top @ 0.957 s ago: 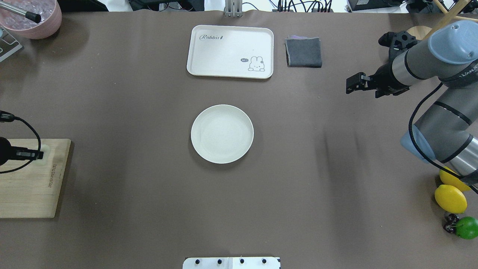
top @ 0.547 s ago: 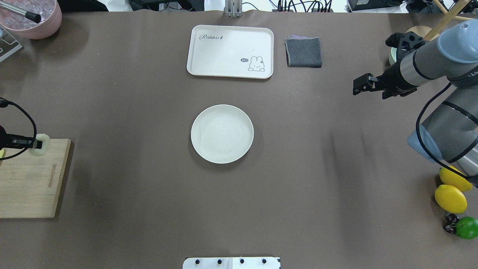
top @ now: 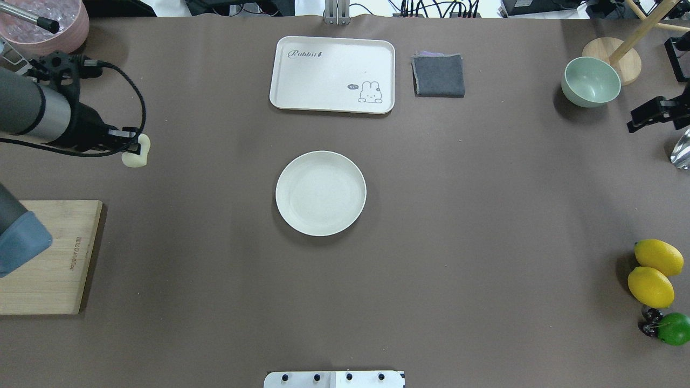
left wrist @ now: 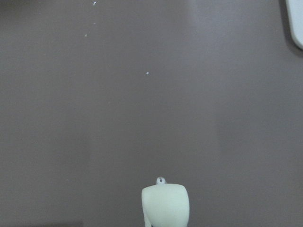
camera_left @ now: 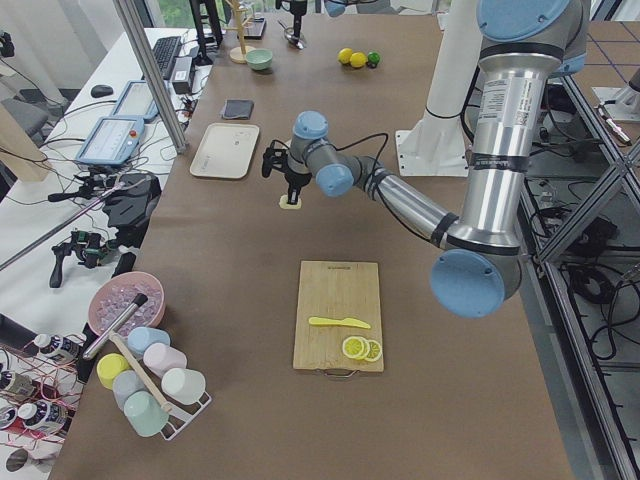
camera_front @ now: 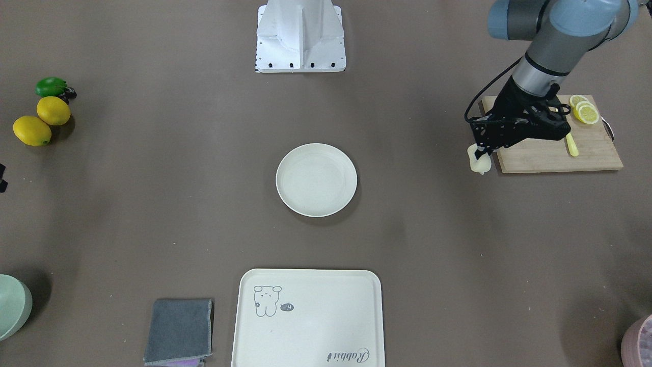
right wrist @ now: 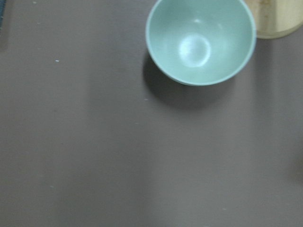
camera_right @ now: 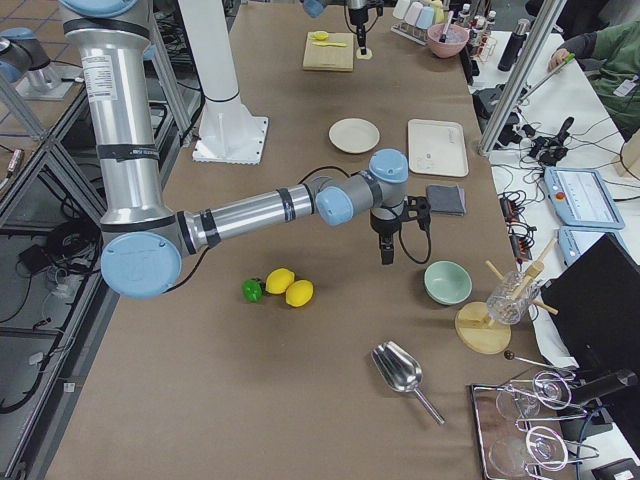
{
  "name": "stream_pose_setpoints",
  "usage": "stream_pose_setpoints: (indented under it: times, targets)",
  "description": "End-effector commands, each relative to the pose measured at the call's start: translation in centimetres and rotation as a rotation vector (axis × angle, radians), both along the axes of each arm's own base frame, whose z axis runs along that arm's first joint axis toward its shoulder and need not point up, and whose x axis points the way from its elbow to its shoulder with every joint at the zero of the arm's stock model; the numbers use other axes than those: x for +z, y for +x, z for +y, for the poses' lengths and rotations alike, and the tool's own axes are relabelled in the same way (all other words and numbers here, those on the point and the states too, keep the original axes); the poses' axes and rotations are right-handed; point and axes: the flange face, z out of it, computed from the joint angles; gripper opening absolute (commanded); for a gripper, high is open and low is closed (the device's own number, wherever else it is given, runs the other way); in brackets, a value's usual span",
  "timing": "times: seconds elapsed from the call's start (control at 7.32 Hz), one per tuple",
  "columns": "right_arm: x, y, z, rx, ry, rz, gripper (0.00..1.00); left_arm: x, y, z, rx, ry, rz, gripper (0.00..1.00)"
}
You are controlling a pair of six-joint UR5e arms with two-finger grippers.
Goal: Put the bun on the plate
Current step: 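Grasp the pale bun on the cutting board and lift it with the left gripper, then carry the bun with the left gripper over the white plate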
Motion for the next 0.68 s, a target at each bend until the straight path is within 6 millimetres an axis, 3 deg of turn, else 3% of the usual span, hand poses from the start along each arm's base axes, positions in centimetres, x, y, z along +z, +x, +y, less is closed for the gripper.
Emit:
stream_pose_setpoints:
  times: [0.0,0.14,0.27,0.55]
  targets:
    - [5.8,8.9,1.7,-0.047,-0.004,0.0,1.0,-9.6,8.7,0.1,-0.03,-0.024,-0.031,0.15]
    - [8.2,11.5,1.9,-0.046,-0.009,-0.012,1.0,-12.7,12.5,1.8,-0.032,-0.052,-0.011,0.14]
    - [9.6,13.0,1.9,-0.029,-0.026,-0.01,1.0,-13.8,14.9,2.7,-0.031,-0.086,0.01,0.14]
    - [11.7,14.6,2.3,0.0,-0.062,-0.014,1.0,-15.6,23.2,4.2,-0.077,-0.058,-0.001,0.14]
